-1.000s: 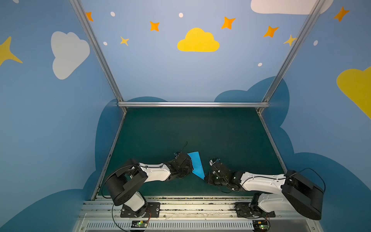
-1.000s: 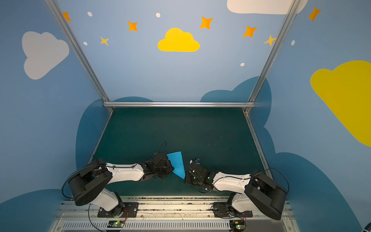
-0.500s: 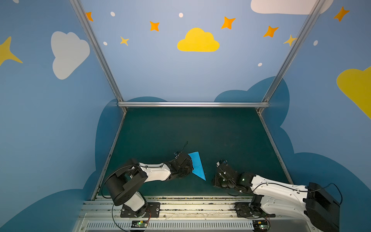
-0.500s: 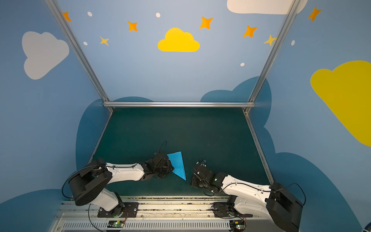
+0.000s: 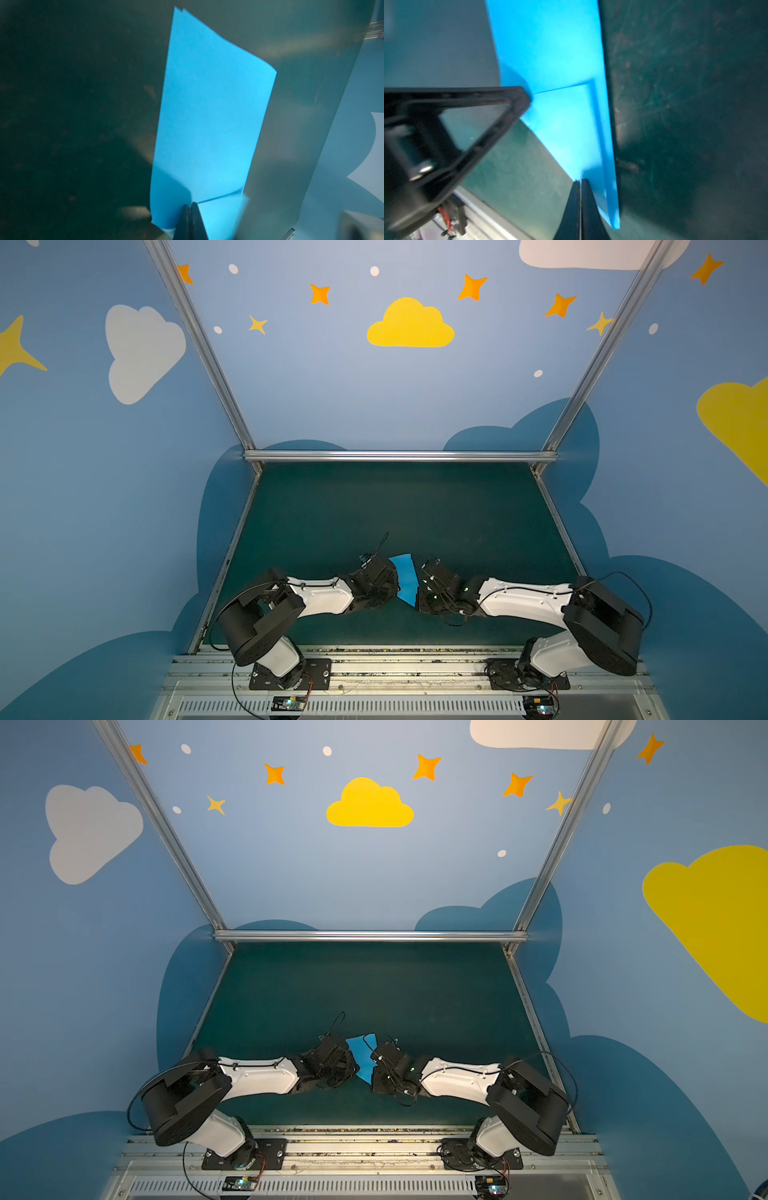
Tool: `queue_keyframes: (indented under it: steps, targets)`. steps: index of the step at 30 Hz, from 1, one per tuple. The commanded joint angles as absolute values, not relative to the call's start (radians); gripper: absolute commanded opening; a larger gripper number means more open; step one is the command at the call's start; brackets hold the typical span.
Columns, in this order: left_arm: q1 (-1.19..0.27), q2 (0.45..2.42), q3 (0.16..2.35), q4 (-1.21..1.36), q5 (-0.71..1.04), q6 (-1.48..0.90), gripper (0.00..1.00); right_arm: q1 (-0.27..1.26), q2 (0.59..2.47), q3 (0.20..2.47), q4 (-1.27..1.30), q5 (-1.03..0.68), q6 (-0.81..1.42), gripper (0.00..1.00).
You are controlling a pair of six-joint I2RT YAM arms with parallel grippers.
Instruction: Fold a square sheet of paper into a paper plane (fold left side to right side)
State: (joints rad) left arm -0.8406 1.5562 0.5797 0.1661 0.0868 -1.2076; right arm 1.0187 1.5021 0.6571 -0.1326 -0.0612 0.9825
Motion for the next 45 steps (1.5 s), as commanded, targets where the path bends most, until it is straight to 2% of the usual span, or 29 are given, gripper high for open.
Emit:
queue_keyframes:
  steps: [1,5,10,15,24,33,38,45]
  targets:
    - [-0.829,1.555,0.571,0.01,0.016,-1.174,0.04,1.014,1.553,0.64,-0.088,-0.072,0.985,0.0]
    - [-0.814,1.489,0.6,-0.039,0.008,-1.053,0.04,1.01,1.586,0.59,-0.04,-0.086,1.011,0.0]
    - [-0.805,1.385,0.664,-0.165,0.08,-0.828,0.04,1.009,1.56,0.546,-0.028,-0.079,1.028,0.0]
    - [-0.807,1.365,0.672,-0.18,0.199,-0.72,0.04,1.01,1.547,0.532,-0.035,-0.072,1.029,0.0]
    - [-0.876,1.472,0.672,-0.025,0.302,-0.718,0.04,1.008,1.543,0.522,-0.038,-0.067,1.035,0.0]
    - [-0.908,1.582,0.689,0.005,0.274,-0.724,0.04,1.006,1.545,0.523,-0.038,-0.066,1.036,0.0]
    - [-0.901,1.591,0.679,-0.013,0.22,-0.721,0.04,1.006,1.539,0.517,-0.041,-0.067,1.037,0.0]
    - [-0.873,1.565,0.652,0.032,0.245,-0.718,0.04,1.006,1.539,0.512,-0.037,-0.069,1.037,0.0]
